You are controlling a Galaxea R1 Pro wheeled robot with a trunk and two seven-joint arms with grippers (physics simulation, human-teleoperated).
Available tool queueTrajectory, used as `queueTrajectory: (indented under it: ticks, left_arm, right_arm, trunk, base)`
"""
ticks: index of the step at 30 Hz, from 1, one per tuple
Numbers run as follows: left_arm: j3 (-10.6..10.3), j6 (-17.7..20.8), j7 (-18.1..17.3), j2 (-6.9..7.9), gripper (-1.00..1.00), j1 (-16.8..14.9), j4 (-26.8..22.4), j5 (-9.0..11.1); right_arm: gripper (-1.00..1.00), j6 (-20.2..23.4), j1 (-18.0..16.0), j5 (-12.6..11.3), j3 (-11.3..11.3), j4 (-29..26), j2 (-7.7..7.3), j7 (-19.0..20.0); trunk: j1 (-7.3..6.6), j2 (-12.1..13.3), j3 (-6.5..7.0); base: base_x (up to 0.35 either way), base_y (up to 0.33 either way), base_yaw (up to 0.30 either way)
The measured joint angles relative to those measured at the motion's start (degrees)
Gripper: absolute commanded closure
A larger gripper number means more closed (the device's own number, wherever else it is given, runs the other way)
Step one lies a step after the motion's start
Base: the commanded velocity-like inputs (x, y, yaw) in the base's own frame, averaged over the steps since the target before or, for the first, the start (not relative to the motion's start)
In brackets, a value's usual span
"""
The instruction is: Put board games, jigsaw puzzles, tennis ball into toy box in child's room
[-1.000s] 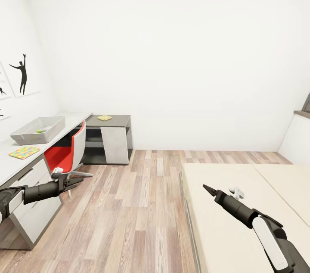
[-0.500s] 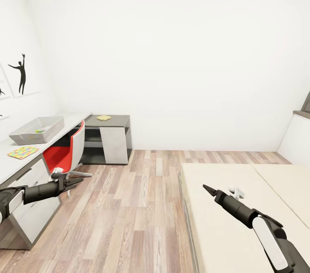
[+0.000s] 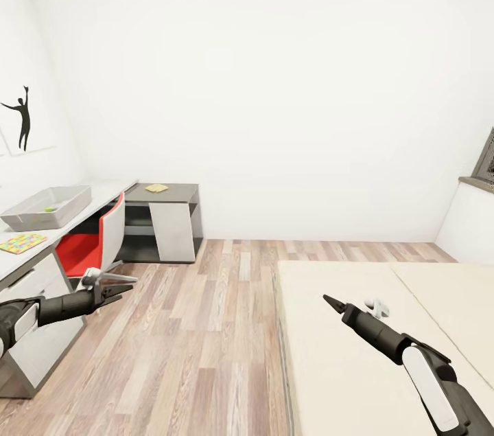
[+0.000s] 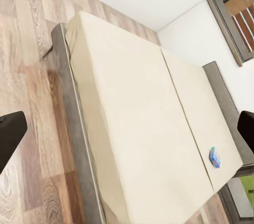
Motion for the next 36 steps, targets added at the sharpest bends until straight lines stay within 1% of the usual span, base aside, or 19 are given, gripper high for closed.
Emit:
queueTrajectory:
  ticks: [29,36]
  left_arm:
    - [0.0,0.0,0.0,-0.03,-1.00,0.0,0.0,0.0]
    - [0.0,0.0,-0.1,0.00,-1.00,0.0,0.0,0.0]
  right_arm:
    - [-1.00,0.0,0.0,0.0,0.0,0.0,0.00,0.0]
    - [-1.00,0.0,0.0,0.0,0.0,0.0,0.00,0.0]
  trunk:
    - [0.00,0.0,0.00]
    - [0.00,0.0,0.00]
  base:
    - [0.000,-0.297,0.000]
    - [0.000,-0.117,0.000]
